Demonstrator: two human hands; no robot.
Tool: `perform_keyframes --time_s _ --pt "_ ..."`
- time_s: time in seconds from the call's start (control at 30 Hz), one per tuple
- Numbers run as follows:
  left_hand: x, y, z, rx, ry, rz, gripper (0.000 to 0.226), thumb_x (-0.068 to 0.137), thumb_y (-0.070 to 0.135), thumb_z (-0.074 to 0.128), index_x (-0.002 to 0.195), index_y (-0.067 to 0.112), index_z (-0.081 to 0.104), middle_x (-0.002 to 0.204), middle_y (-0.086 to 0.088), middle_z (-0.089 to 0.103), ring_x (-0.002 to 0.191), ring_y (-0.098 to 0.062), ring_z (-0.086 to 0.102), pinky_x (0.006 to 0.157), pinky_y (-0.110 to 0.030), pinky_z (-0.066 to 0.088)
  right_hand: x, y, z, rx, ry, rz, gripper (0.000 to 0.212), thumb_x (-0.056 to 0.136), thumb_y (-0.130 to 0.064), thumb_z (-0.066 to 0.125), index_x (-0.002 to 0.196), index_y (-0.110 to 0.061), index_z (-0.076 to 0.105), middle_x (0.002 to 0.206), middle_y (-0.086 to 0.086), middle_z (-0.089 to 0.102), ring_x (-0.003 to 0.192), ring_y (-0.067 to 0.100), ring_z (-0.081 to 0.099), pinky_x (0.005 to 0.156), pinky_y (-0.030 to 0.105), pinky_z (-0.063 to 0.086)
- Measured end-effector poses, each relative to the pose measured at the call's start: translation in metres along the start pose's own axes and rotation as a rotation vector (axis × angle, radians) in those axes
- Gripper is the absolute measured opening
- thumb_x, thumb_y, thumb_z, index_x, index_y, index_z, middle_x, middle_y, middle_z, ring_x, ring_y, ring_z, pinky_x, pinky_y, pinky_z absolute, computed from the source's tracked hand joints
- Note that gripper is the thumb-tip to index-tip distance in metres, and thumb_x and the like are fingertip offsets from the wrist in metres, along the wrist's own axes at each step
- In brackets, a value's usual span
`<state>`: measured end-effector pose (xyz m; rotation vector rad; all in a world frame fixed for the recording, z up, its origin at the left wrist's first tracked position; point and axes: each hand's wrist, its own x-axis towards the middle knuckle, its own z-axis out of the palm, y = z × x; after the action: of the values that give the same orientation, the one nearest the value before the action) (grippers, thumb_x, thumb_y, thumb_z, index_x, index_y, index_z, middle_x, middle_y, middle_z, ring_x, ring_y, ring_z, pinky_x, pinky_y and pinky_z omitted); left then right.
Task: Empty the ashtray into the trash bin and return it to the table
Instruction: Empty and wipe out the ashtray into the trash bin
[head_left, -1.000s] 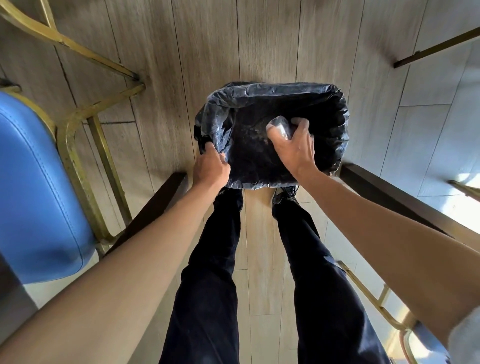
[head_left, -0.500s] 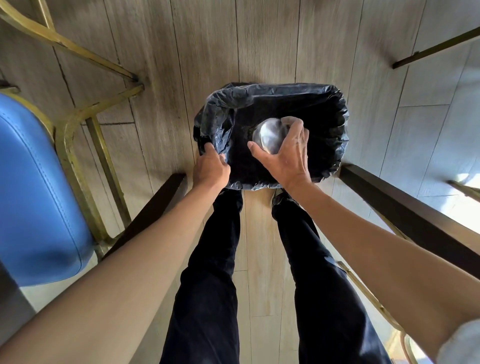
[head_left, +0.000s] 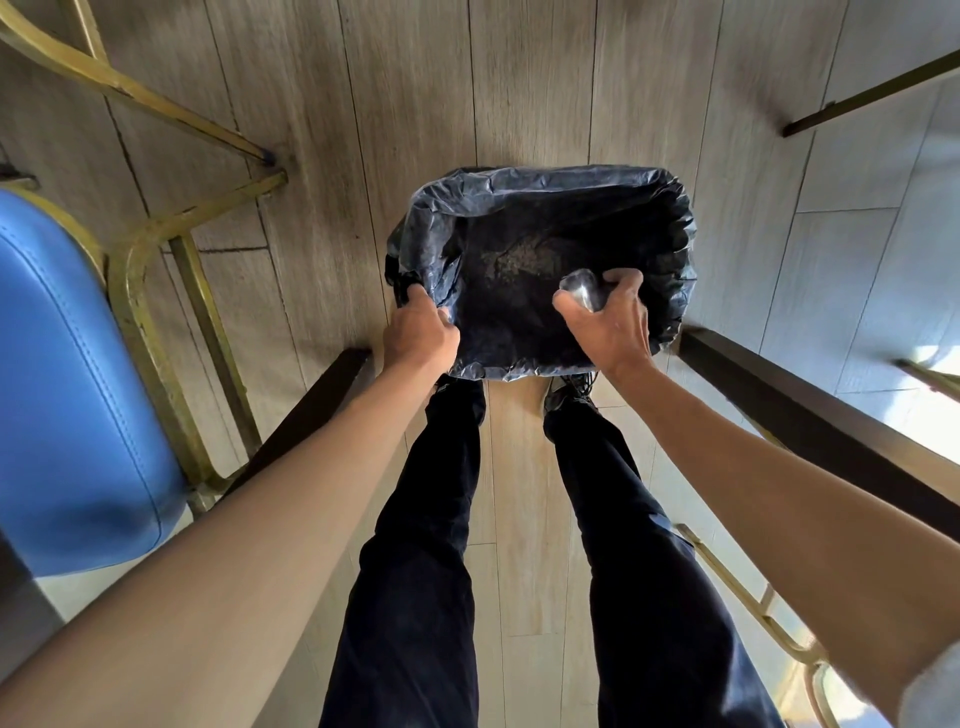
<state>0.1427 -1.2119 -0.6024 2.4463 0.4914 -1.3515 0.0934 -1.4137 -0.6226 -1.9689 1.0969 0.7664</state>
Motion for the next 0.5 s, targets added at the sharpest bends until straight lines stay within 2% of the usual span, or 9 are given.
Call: perform_keyframes --time_s 0.1,0.2,0.3,0.37,0.5 --pt "-0.001 0.001 0.0 0.004 -0.001 -0.002 0.027 0.104 0.021 0.044 0.122 0.001 0.045 0.115 -0.023 0.064 0.106 -0.04 0.064 0.078 -0.041 0.045 0.002 -0.005 -0.004 0.029 0.006 -0.045 0.077 0.076 -0.05 0.076 0.136 -0.013 0.046 0.123 0.005 0.06 0.115 0.026 0.058 0.09 0.035 0.047" --pt "-0.001 0.002 -0.001 0.016 0.002 -0.004 0.027 0.104 0.021 0.043 0.122 0.001 0.045 0.116 -0.023 0.064 0.106 -0.04 0.063 0.076 -0.04 0.042 0.001 -0.011 -0.001 0.074 0.012 -0.101 0.08 0.072 -0.056 0.073 0.138 -0.018 0.048 0.126 0.005 0.061 0.118 0.027 0.058 0.1 0.039 0.05" --pt "-0.002 0.001 -0.001 0.035 -0.007 0.004 0.027 0.104 0.021 0.043 0.121 0.0 0.045 0.116 -0.023 0.063 0.106 -0.042 0.062 0.08 -0.042 0.045 0.0 -0.005 0.01 -0.01 -0.132 -0.061 0.073 0.074 -0.058 0.071 0.134 -0.02 0.055 0.119 0.002 0.063 0.117 0.029 0.06 0.098 0.038 0.05" --pt "-0.002 0.001 -0.001 0.054 -0.024 0.02 0.025 0.103 0.021 0.042 0.118 0.001 0.045 0.114 -0.023 0.063 0.104 -0.042 0.062 0.085 -0.046 0.049 0.001 -0.001 0.015 -0.067 -0.213 -0.016 0.068 0.077 -0.055 0.071 0.135 -0.023 0.056 0.124 0.005 0.064 0.119 0.026 0.057 0.093 0.032 0.044" --pt "-0.001 0.002 -0.003 0.067 -0.022 0.036 0.022 0.102 0.019 0.044 0.115 0.002 0.046 0.112 -0.023 0.063 0.103 -0.042 0.063 0.085 -0.047 0.05 0.003 -0.004 0.017 -0.023 -0.127 -0.041 0.066 0.08 -0.053 0.07 0.139 -0.027 0.052 0.129 0.007 0.058 0.116 0.018 0.043 0.095 0.031 0.035"
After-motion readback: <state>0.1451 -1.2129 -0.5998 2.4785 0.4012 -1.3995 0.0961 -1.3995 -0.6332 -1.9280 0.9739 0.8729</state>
